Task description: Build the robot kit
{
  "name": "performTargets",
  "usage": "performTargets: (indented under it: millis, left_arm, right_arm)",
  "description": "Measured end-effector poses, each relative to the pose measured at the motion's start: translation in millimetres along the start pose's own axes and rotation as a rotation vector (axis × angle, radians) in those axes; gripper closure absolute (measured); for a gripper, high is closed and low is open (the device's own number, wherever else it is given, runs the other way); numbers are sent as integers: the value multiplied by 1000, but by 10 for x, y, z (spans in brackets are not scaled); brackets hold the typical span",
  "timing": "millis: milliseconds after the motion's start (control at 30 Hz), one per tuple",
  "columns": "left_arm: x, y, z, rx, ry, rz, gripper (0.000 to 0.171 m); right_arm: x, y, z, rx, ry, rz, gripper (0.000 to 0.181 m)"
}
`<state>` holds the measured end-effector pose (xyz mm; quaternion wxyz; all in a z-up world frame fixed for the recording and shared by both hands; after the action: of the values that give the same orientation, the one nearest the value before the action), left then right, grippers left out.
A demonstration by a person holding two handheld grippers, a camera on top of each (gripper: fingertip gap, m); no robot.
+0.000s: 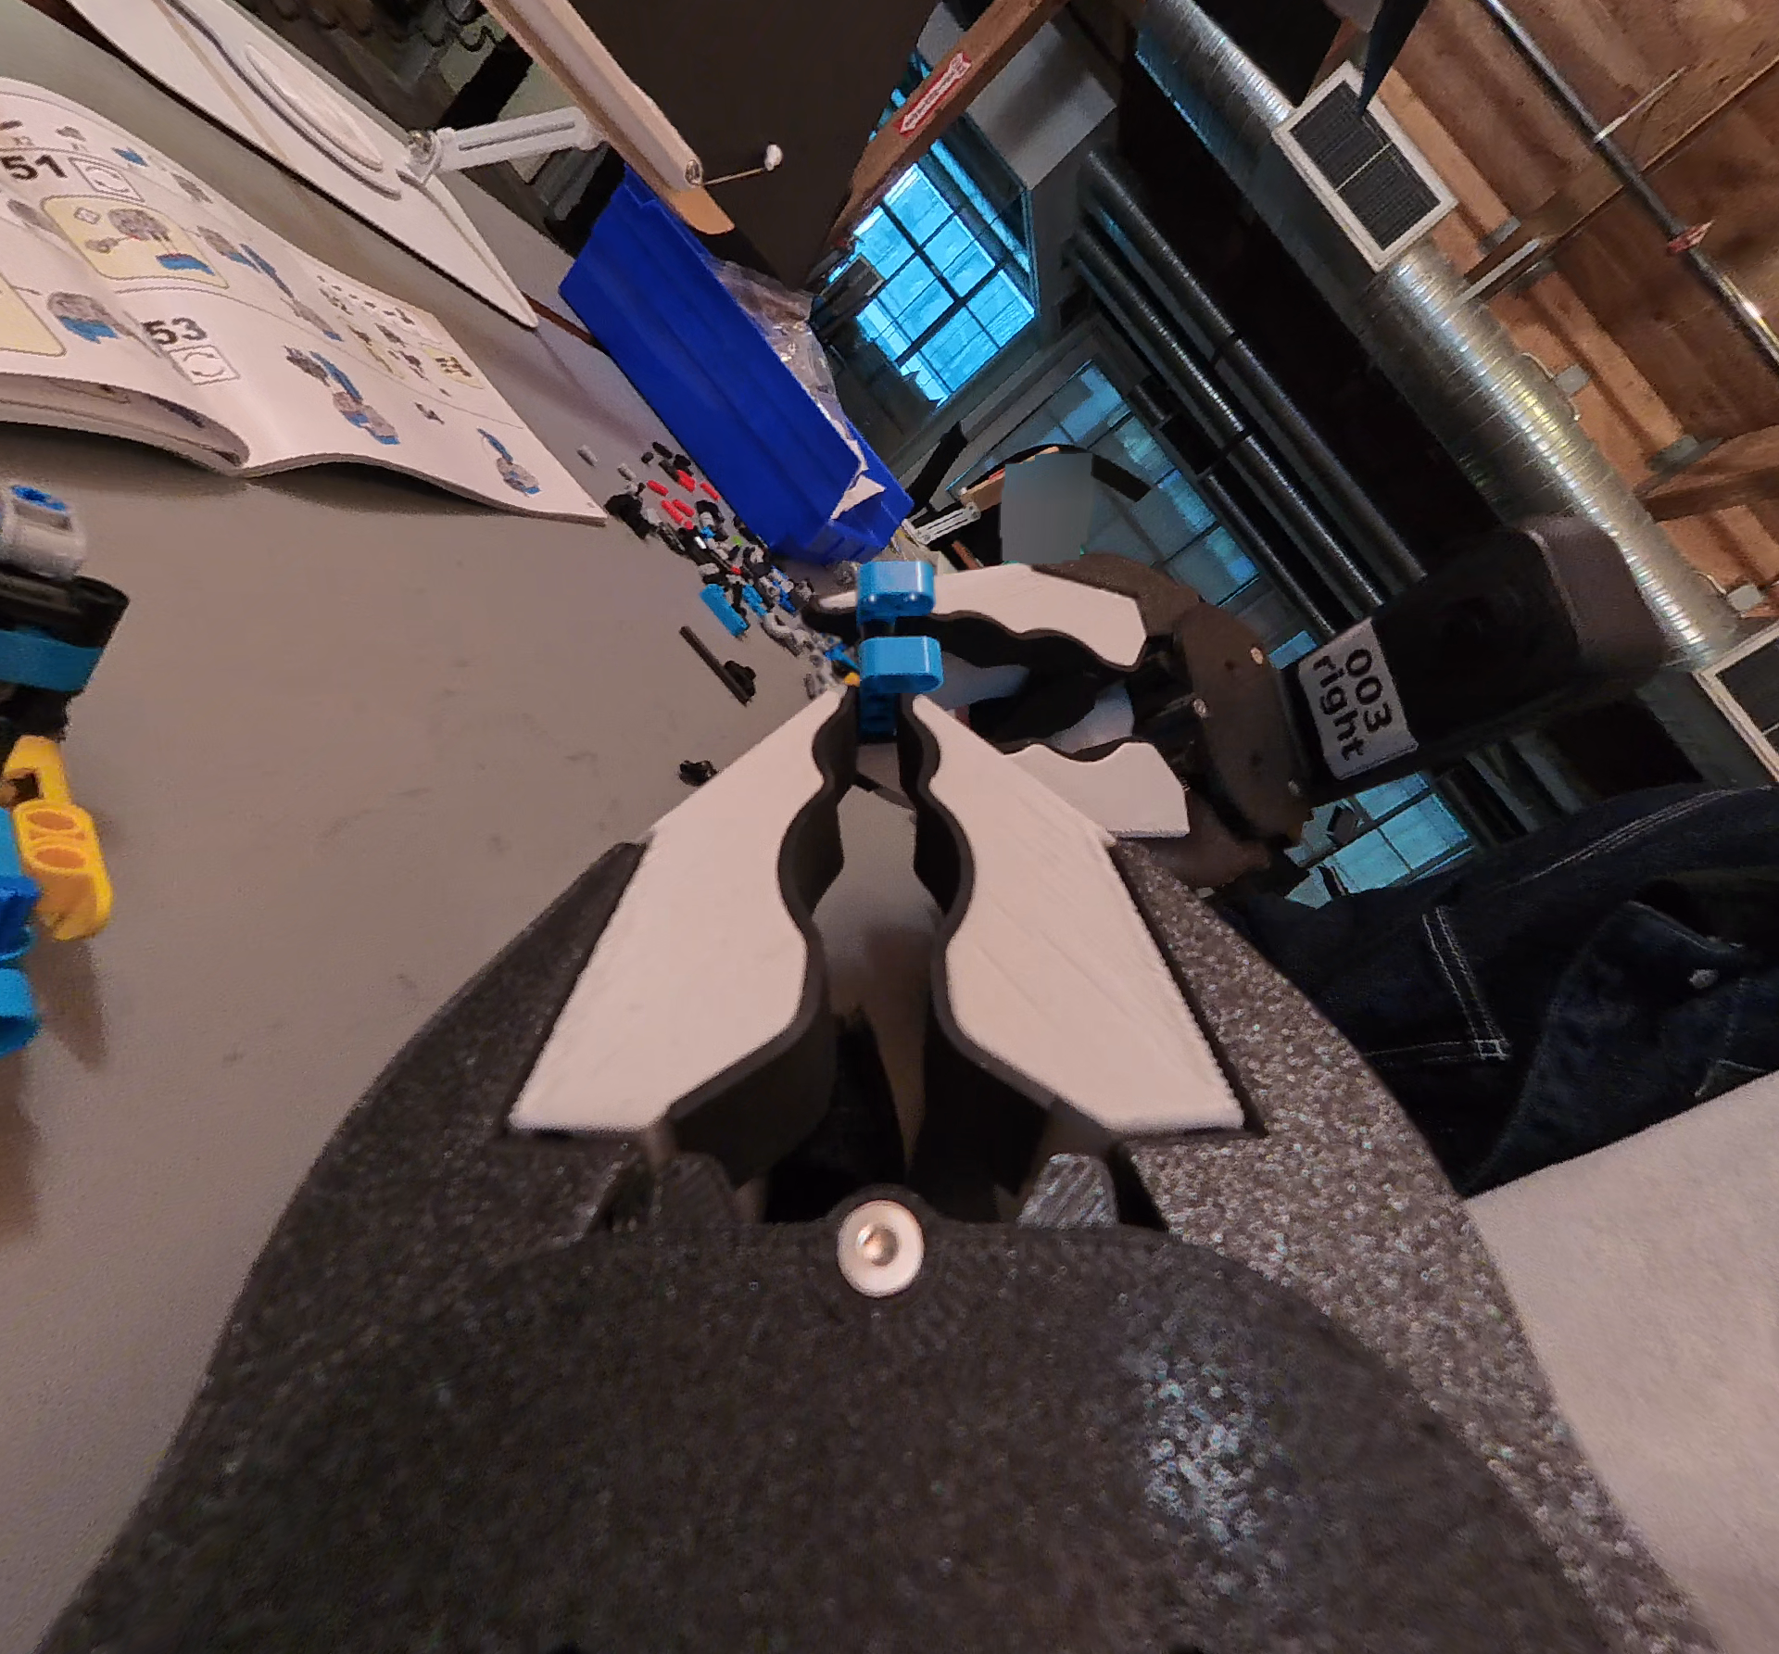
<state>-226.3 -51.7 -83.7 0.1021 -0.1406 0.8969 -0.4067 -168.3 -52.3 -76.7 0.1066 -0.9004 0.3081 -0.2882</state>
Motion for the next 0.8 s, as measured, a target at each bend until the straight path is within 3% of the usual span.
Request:
performTargets:
  millis: [167, 333, 467, 567, 667, 800]
  left_arm:
    - [-2, -6, 12, 2, 5, 8, 166]
    - [-3, 7, 4, 9, 4, 1, 165]
    - [5, 21, -20, 17, -8, -5, 165]
    - [85, 75, -90, -3, -39, -55, 165]
    - [166, 81, -136, -43, -20, -66, 165]
    - [281, 135, -121, -306, 109, -178, 164]
  right_arm:
    - [13, 21, -10, 93, 7, 32, 157]
    - [-3, 13, -5, 48, 1, 16, 155]
    - [-2, -35, -10, -178, -101, -105, 153]
    - [75, -155, -8, -412, -186, -263, 124]
    - [127, -388, 133, -560, -214, -308, 132]
    - [127, -573, 273, -732, -239, -347, 135]
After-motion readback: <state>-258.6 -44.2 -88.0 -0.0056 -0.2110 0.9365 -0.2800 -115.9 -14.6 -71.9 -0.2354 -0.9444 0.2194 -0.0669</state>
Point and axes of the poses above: each gripper's, where its closed fingertips meet, x back along the fingers, z out of its underside, y = z × x across the jaws, the point moved 4 cm from there along x, back along the fingers, and after that the axes turned 2 degrees about -z, right-handed, at the moved point
